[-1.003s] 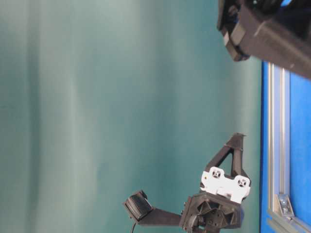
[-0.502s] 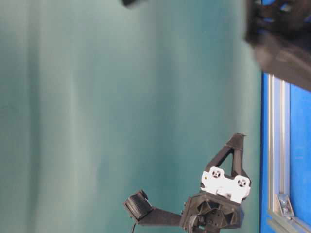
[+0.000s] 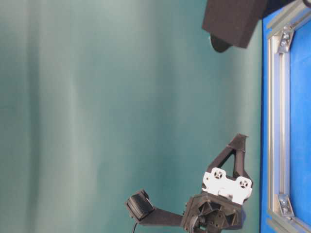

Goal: Insert the wire through the string loop located on the left side.
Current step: 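Open the right gripper and lower it onto the black cable near the USB plug, then close the right gripper on the cable behind the USB plug and lift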

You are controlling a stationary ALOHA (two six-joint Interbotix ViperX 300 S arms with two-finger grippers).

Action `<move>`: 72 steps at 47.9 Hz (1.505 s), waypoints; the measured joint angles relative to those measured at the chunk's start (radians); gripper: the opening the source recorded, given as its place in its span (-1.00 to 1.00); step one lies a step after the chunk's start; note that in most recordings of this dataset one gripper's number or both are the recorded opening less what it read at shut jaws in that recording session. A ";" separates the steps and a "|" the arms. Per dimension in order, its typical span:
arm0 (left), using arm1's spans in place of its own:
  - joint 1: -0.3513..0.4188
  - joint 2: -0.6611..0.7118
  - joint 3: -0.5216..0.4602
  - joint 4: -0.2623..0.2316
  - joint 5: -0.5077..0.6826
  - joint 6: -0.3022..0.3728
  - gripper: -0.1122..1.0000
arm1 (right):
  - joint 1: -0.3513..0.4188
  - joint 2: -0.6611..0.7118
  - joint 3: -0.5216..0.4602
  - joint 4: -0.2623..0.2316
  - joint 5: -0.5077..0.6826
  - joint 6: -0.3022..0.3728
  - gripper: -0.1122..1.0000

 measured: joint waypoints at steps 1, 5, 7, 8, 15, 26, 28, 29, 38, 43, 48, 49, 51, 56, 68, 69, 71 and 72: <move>0.000 0.000 0.000 0.000 0.000 0.000 -0.80 | 0.002 0.002 0.000 0.002 0.000 0.000 0.60; 0.000 0.000 0.000 0.000 0.000 0.000 -0.80 | 0.002 0.002 0.000 0.003 0.008 0.000 0.22; 0.000 0.000 0.000 0.000 0.000 0.000 -0.80 | 0.002 0.002 0.000 0.005 0.018 -0.002 -0.05; 0.000 0.000 0.000 0.000 0.000 0.000 -0.80 | 0.002 0.002 0.000 0.005 0.025 -0.002 -0.17; 0.000 0.000 0.000 0.000 0.000 0.000 -0.80 | 0.000 0.000 0.000 0.005 0.041 -0.005 -0.76; 0.000 0.000 0.002 0.000 -0.002 -0.002 -0.80 | 0.000 0.000 0.000 0.006 0.043 -0.006 -0.80; 0.000 0.000 0.002 0.000 0.000 -0.002 -0.80 | 0.000 0.000 0.000 0.006 0.043 -0.006 -0.80; 0.000 0.000 0.002 0.000 0.000 -0.002 -0.80 | 0.000 0.000 0.000 0.006 0.043 -0.006 -0.80; 0.000 0.000 0.002 0.000 0.000 -0.002 -0.80 | 0.000 -0.009 0.000 0.006 0.052 0.000 -0.80; 0.000 0.000 0.002 0.000 0.000 -0.002 -0.80 | 0.000 -0.052 0.000 0.006 0.086 0.000 -0.80; 0.000 0.000 0.002 0.000 0.000 -0.003 -0.80 | 0.000 -0.106 0.000 0.006 0.135 0.000 -0.80; 0.000 0.000 0.002 0.000 0.000 -0.003 -0.80 | 0.002 -0.118 0.000 0.006 0.152 -0.002 -0.80; 0.000 0.000 0.002 0.000 0.000 -0.005 -0.80 | 0.002 -0.138 0.000 0.006 0.172 -0.002 -0.80; 0.000 0.000 0.002 0.000 0.000 -0.003 -0.80 | 0.000 -0.190 0.000 0.008 0.221 -0.006 -0.80; 0.000 0.000 0.002 0.000 0.002 -0.003 -0.80 | 0.002 -0.216 0.000 0.006 0.256 -0.012 -0.80; 0.000 0.000 0.002 0.000 0.002 -0.003 -0.80 | 0.000 -0.215 0.000 0.006 0.256 -0.012 -0.80; 0.000 0.000 0.002 0.000 0.002 -0.003 -0.80 | 0.000 -0.216 0.000 0.006 0.256 -0.012 -0.80; 0.000 0.000 0.002 0.000 0.002 -0.003 -0.80 | 0.000 -0.216 0.000 0.006 0.256 -0.011 -0.80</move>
